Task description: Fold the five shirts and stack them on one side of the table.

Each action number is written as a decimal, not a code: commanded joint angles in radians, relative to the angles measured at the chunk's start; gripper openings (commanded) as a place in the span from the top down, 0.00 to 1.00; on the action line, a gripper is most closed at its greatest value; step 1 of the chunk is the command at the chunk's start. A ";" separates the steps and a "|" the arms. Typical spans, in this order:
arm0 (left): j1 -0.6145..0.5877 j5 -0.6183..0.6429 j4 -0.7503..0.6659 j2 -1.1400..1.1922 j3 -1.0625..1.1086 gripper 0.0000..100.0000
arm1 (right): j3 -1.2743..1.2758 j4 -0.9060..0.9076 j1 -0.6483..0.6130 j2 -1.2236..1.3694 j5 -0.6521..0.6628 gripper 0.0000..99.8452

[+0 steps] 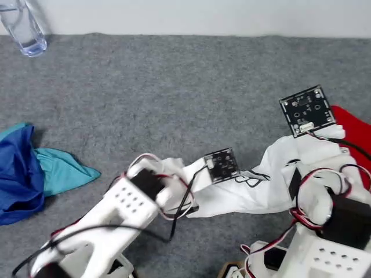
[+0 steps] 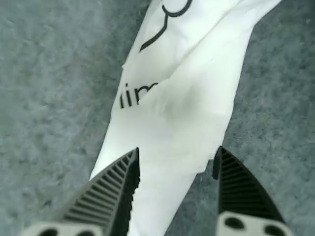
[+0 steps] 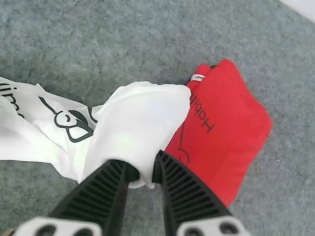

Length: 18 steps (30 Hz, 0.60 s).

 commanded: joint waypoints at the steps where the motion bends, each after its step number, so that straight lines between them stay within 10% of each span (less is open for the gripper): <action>1: 0.014 0.005 -0.028 0.144 -0.128 0.77 | -0.005 0.024 0.005 -0.007 0.002 0.99; 18: 0.046 -0.017 -0.164 0.499 -0.280 0.80 | -0.005 0.024 0.012 -0.007 0.009 0.99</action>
